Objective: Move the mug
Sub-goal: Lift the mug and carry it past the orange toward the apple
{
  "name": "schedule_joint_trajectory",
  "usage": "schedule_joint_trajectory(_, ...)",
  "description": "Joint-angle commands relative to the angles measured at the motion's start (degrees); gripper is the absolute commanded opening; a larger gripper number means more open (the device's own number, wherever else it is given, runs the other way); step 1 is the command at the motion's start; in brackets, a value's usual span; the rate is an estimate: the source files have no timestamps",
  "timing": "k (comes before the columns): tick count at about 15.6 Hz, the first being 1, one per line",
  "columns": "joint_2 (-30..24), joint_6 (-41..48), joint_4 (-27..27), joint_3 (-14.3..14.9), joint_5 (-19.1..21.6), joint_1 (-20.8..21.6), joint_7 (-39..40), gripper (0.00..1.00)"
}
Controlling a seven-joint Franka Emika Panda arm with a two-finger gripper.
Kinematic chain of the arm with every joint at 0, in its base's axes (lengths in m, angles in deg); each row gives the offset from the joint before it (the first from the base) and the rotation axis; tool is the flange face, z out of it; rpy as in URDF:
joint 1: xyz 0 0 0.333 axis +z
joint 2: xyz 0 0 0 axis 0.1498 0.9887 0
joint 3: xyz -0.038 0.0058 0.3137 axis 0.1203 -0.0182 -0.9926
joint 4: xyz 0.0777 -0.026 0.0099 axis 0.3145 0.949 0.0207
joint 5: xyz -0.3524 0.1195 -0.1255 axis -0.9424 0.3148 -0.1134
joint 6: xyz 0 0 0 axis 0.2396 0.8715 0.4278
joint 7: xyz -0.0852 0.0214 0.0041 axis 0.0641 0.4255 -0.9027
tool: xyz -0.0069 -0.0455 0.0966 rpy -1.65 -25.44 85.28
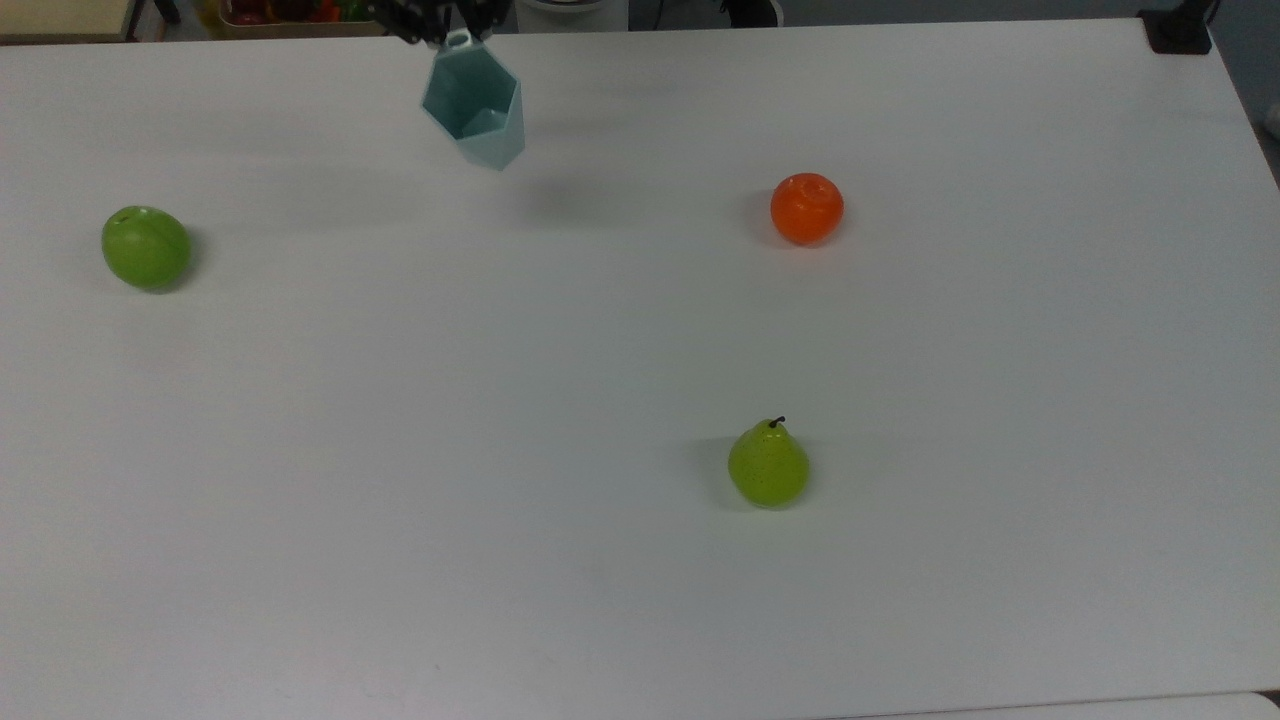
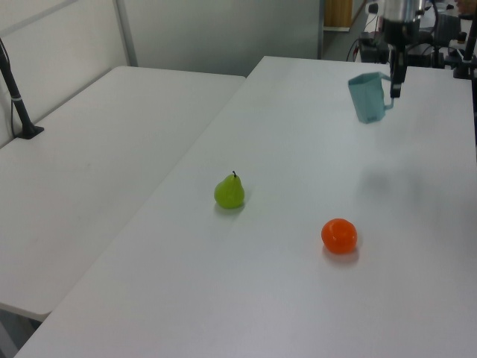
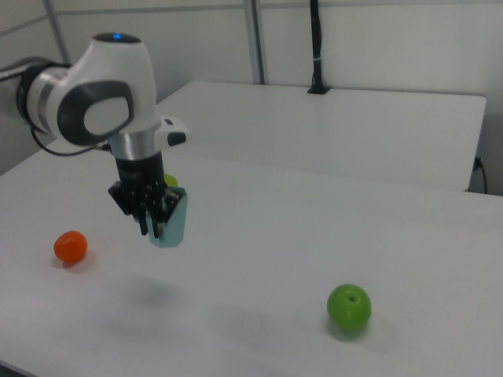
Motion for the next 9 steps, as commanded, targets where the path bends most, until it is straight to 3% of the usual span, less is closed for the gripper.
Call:
schedule_joint_trajectory(1,-2.77,-9.78,9.51,0.05,-0.73,0.14,1.02,0.03)
schedule_joint_trajectory(5,-1.55,-22.69,17.69,0.05,-1.53,0.31,1.02,0.05)
schedule_joint_trajectory(9,1.88,-27.98,18.58,-0.04,-2.41,0.49,0.32,0.05)
